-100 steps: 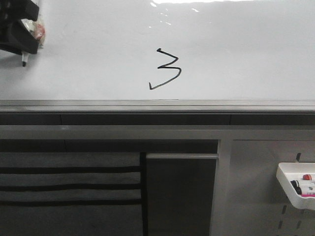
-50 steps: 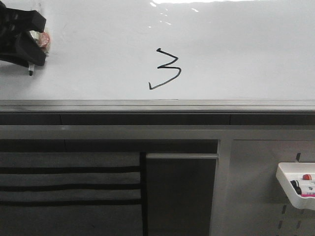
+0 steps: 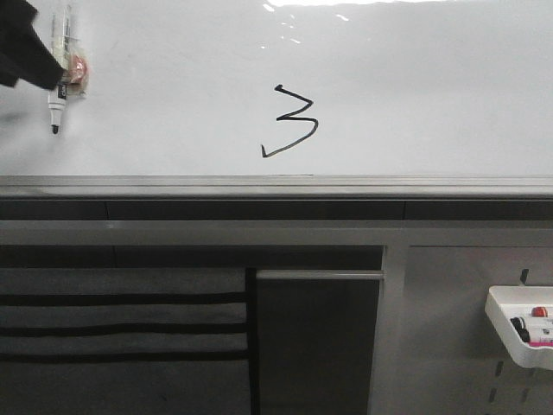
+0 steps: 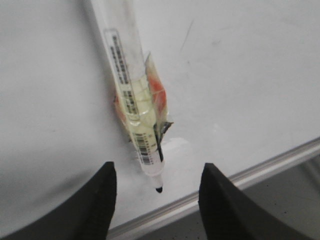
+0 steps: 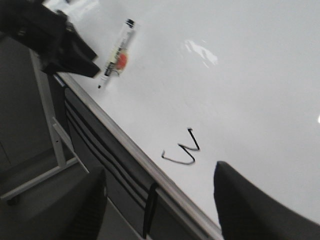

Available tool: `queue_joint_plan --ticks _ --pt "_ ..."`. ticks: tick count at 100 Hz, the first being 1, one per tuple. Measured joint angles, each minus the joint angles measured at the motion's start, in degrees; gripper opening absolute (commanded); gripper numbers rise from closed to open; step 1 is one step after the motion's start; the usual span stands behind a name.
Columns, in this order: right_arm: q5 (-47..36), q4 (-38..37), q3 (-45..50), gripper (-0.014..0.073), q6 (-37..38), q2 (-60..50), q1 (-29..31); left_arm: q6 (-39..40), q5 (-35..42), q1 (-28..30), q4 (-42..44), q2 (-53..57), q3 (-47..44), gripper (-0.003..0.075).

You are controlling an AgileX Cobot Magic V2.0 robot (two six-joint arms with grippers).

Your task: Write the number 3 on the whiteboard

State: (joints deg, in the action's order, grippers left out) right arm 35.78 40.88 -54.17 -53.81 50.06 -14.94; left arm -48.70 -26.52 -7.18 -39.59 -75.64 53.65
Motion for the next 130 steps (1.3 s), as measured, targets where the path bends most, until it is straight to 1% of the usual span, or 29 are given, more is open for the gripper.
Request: queue_joint_plan --ticks 11,22,30,36,43,51,61,68,75,83,90,95,111,130 --pt "6.29 -10.92 0.0 0.0412 16.4 -1.99 4.83 1.17 -6.85 2.46 3.9 7.83 0.0 0.035" --pt "16.3 -21.37 0.0 0.0412 31.33 -2.81 9.92 5.89 -13.33 4.65 8.85 16.02 0.0 0.035" --pt "22.08 -27.4 0.0 0.0412 38.57 -2.89 13.52 10.56 -17.09 5.9 12.69 21.71 -0.09 0.0349" --pt "23.53 -29.52 0.21 0.0404 42.12 -3.35 15.31 12.94 -17.89 6.77 14.88 25.45 -0.95 0.0349" --pt "22.49 -30.5 1.74 0.0372 44.07 -4.76 16.63 15.27 -17.05 7.23 15.88 30.11 -3.05 0.0349" --pt "19.4 -30.78 4.61 0.0314 45.06 -7.71 17.0 16.86 -13.15 6.51 15.9 35.52 -7.18 0.0349" --pt "14.63 -30.91 8.64 0.022 45.45 -12.12 17.0 17.51 -7.13 2.92 16.05 40.05 -13.1 0.0345" --pt "11.73 -30.91 11.06 0.0143 45.45 -15.54 17.0 17.64 -3.53 -0.12 16.58 41.91 -16.87 0.0316" --pt "9.29 -30.99 13.17 0.0062 45.45 -18.82 16.37 17.76 -0.83 -2.41 17.24 42.88 -19.66 0.0253" --pt "6.66 -31.45 15.38 -0.0024 45.45 -22.29 15.26 17.78 1.76 -3.24 17.62 43.38 -21.54 0.0143" --pt "4.27 -31.58 17.53 -0.0072 45.45 -24.95 14.82 18.01 4.16 -3.41 17.62 43.4 -22.64 0.0041" --pt "2.77 -31.58 19.27 -0.0074 45.45 -26.3 14.69 18.1 5.84 -3.41 17.33 43.4 -23.32 -0.0019" --pt "1.51 -31.58 23.15 -0.0074 45.45 -27.74 14.69 18.24 10.24 -3.41 15.97 43.4 -23.92 -0.0018" --pt "1.41 -31.58 25.02 -0.0074 45.48 -27.74 14.69 18.26 11.43 -3.41 15.37 43.4 -23.92 -0.0018"
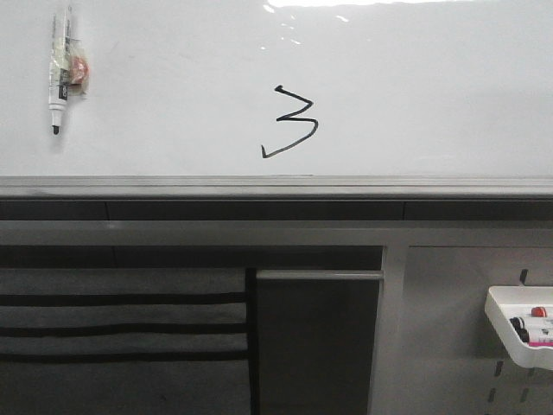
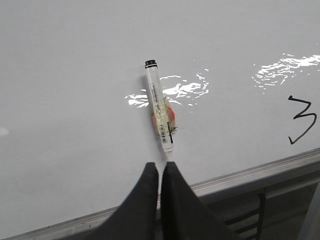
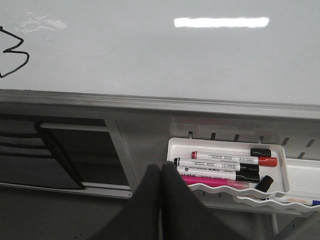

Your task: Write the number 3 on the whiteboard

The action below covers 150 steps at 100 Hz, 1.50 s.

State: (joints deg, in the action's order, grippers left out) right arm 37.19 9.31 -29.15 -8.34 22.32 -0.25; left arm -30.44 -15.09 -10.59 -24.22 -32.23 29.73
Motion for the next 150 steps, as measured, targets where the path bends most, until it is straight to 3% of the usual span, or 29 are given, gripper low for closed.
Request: queue_joint_plan --ticks 37,79,89,113,150 --pt "0.0 -0.07 0.0 -0.0074 0.0 0.0 0.0 0.23 1.91 0.33 0.67 4.15 -2.23 -0.0018" --pt "0.0 -0.07 0.0 -0.0074 0.0 0.0 0.0 0.94 13.45 5.68 -0.54 29.27 -23.33 -0.0018" --pt "0.0 -0.07 0.0 -0.0074 0.0 0.0 0.0 6.89 13.71 6.66 2.32 32.45 -27.04 -0.0018" --pt "0.11 -0.14 0.0 -0.0074 0.0 0.0 0.0 29.12 13.88 8.18 20.14 32.56 -30.11 -0.0018" --pt "0.36 -0.14 0.0 -0.0074 0.0 0.0 0.0 32.24 13.75 8.3 22.19 32.56 -30.11 -0.0018"
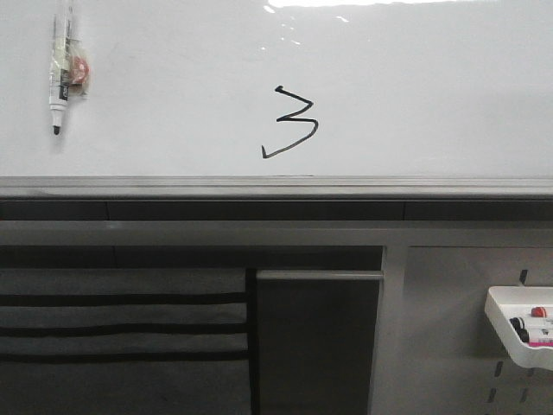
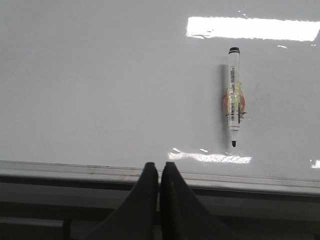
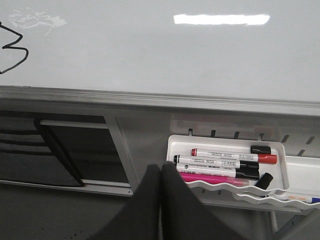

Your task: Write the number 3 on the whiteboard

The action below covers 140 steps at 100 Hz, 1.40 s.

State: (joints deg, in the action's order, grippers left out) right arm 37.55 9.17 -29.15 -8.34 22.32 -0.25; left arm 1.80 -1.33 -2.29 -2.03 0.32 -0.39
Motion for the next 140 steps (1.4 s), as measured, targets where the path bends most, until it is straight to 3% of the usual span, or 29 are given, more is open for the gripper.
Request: queue_joint_plan --ticks 60,88,102,140 --pt "-1.08 -0.2 1.72 -0.0074 0.0 -2.45 -0.21 0.0 0.0 0.0 0.0 0.0 0.0 -0.0018" --pt "-21.01 0.09 21.2 -0.0074 -0.11 -20.66 -0.21 0.0 0.0 0.0 0.0 0.0 0.0 -0.0018" --pt "-27.72 3.15 28.77 -0.0074 -0.11 -22.81 -0.21 0.0 0.0 0.0 0.0 0.0 0.0 -0.0018" --pt "-33.65 3.89 30.13 -0.0074 1.9 -22.81 -0.21 0.0 0.0 0.0 0.0 0.0 0.0 -0.0018"
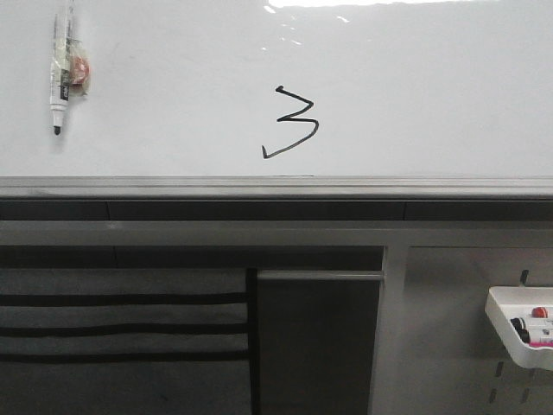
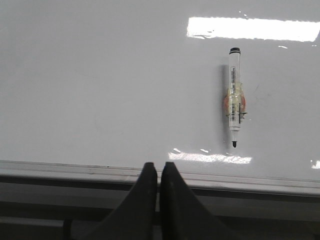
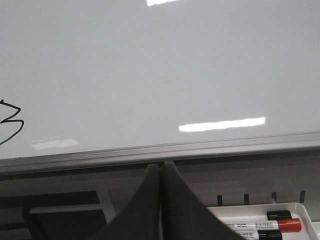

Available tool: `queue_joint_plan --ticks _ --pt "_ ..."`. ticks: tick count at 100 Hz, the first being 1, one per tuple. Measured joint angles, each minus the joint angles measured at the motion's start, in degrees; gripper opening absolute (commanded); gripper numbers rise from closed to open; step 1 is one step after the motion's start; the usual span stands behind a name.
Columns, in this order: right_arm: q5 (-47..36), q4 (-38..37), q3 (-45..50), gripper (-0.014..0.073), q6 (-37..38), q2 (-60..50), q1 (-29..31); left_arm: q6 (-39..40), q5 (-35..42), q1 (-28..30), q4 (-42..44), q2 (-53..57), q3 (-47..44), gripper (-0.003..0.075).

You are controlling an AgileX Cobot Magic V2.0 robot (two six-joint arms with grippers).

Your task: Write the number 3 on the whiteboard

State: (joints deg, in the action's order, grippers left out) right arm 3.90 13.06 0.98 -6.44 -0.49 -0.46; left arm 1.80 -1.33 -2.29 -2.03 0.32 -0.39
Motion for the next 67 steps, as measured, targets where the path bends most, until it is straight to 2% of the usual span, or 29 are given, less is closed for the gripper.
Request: queue_joint_plan --ticks 10,23,67 --pt "-0.78 -10.87 0.0 -0.0074 10.2 0.0 0.0 0.0 0.0 0.0 0.0 0.0 0.0 -0.0018" --pt "-1.81 -15.31 0.0 -0.0074 17.98 0.0 0.0 0.0 0.0 0.0 0.0 0.0 0.0 -0.0018" --pt "-3.18 -16.21 0.0 -0.0074 20.07 0.0 0.0 0.0 0.0 0.0 0.13 0.0 0.0 -0.0018"
